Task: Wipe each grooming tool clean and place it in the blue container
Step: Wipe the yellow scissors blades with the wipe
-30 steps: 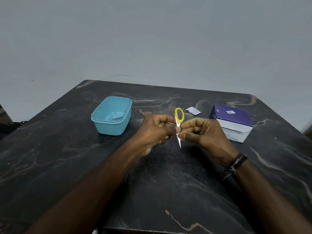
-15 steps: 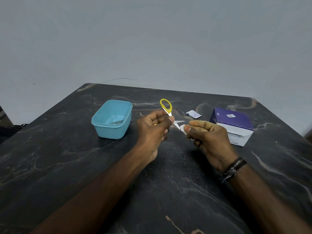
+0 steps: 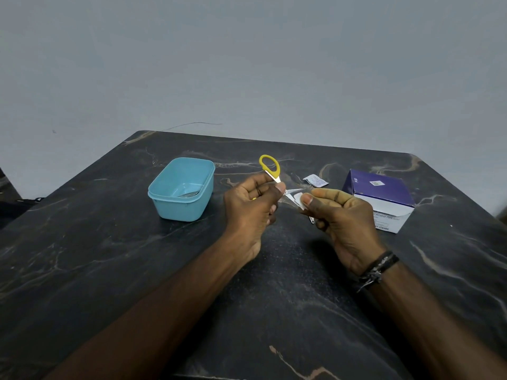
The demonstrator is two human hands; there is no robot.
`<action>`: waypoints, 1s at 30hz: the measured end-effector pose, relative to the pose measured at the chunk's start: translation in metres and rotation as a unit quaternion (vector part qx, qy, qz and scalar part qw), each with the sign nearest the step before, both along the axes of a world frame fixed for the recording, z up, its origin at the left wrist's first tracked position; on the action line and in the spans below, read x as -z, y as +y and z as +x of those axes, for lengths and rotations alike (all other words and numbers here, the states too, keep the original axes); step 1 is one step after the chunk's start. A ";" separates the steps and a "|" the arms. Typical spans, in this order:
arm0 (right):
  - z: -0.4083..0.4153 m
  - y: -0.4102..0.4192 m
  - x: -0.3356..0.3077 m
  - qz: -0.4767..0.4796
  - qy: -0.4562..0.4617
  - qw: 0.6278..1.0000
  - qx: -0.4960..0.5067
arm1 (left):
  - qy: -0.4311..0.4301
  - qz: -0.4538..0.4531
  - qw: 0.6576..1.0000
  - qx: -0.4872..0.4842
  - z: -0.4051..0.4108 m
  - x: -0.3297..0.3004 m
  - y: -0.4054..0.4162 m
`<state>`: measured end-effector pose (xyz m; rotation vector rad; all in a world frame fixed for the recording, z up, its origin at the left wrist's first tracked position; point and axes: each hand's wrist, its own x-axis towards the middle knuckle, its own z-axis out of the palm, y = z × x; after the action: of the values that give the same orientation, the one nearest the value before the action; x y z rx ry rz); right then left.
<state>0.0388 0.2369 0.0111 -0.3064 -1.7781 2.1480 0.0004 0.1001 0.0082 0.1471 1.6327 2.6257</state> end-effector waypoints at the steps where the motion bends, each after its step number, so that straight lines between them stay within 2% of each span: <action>1: 0.000 0.000 0.000 0.003 0.000 1.000 0.000 | -0.001 0.002 1.000 -0.001 0.000 0.000 0.000; 9: -0.002 0.004 0.004 0.015 0.015 0.999 0.031 | 0.004 -0.004 1.000 0.003 -0.001 0.002 0.000; 16: -0.001 0.002 0.005 0.033 0.005 0.999 0.001 | 0.005 -0.009 1.000 0.004 -0.001 0.003 0.000; 24: -0.001 0.001 0.004 0.046 0.020 0.998 0.027 | 0.011 -0.019 1.000 0.001 -0.001 0.002 0.000; 30: 0.000 -0.001 0.003 0.046 0.024 0.999 0.010 | 0.012 -0.020 1.000 0.004 -0.002 0.003 0.000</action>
<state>0.0384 0.2362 0.0081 -0.2466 -1.8311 2.0351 -0.0013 0.0999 0.0048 0.1832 1.6874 2.5921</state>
